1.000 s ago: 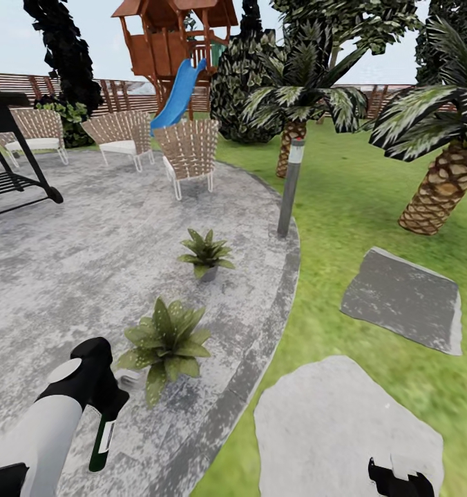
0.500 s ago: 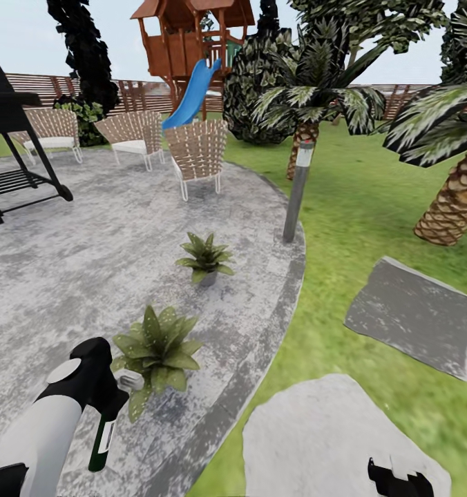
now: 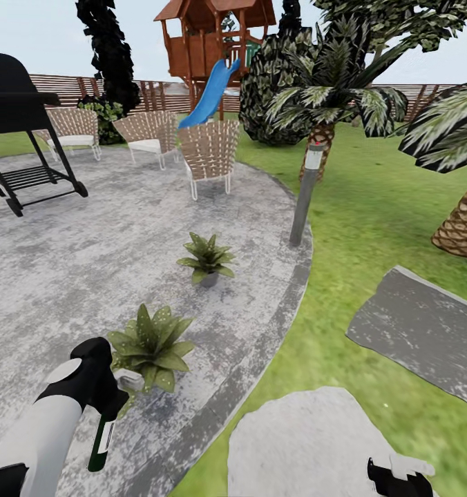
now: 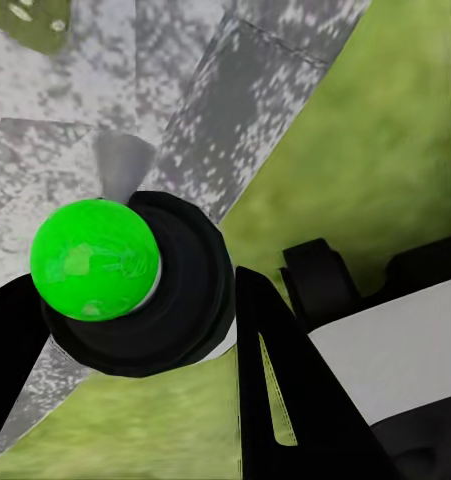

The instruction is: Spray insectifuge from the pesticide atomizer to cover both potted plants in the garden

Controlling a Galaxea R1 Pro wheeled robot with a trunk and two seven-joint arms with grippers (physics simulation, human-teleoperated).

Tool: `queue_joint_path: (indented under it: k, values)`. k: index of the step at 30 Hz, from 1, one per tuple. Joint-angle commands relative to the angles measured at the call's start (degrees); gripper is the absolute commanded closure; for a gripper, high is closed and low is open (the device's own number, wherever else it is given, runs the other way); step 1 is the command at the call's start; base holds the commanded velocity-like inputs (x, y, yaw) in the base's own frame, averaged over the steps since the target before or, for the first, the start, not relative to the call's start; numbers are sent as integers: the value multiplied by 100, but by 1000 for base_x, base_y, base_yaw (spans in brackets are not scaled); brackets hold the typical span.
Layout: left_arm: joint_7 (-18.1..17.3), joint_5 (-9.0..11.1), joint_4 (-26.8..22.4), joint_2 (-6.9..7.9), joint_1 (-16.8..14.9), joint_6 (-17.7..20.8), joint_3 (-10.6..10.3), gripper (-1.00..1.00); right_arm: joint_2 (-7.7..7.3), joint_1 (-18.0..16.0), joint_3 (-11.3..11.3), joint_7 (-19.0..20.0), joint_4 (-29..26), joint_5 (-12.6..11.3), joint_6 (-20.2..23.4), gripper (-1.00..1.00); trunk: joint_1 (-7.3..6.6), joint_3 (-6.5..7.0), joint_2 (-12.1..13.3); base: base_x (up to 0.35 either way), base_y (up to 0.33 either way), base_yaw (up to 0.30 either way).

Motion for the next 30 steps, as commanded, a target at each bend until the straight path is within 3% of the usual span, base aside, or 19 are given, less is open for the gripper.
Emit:
queue_joint_path:
  k: [1,6,17,25,28,30]
  values:
    - [-57,-56,-6,-4,-4,54,15,100,0,-8,-41,-17,14,60,-33,-100,-1,-5,-2,0,-268,1]
    - [-57,-56,-6,-4,-4,56,41,100,6,-8,-41,-17,14,60,-32,-100,-1,-5,-2,0,-268,51]
    - [-66,-47,-6,0,-3,63,54,100,16,-8,-41,-17,14,60,-30,-100,-1,-5,-2,5,-269,262]
    - [-63,-44,-6,16,-4,63,51,100,10,-8,-41,-17,14,60,-28,-100,-1,-5,-2,218,-152,269]
    - [-59,-39,-6,14,-4,59,316,100,5,-8,-41,-17,14,60,-28,-100,-1,-5,-2,104,-11,85]
    - [-51,-39,-6,14,-3,52,610,100,-5,-8,-41,-11,14,60,-28,-100,-1,-5,-2,22,-2,18]
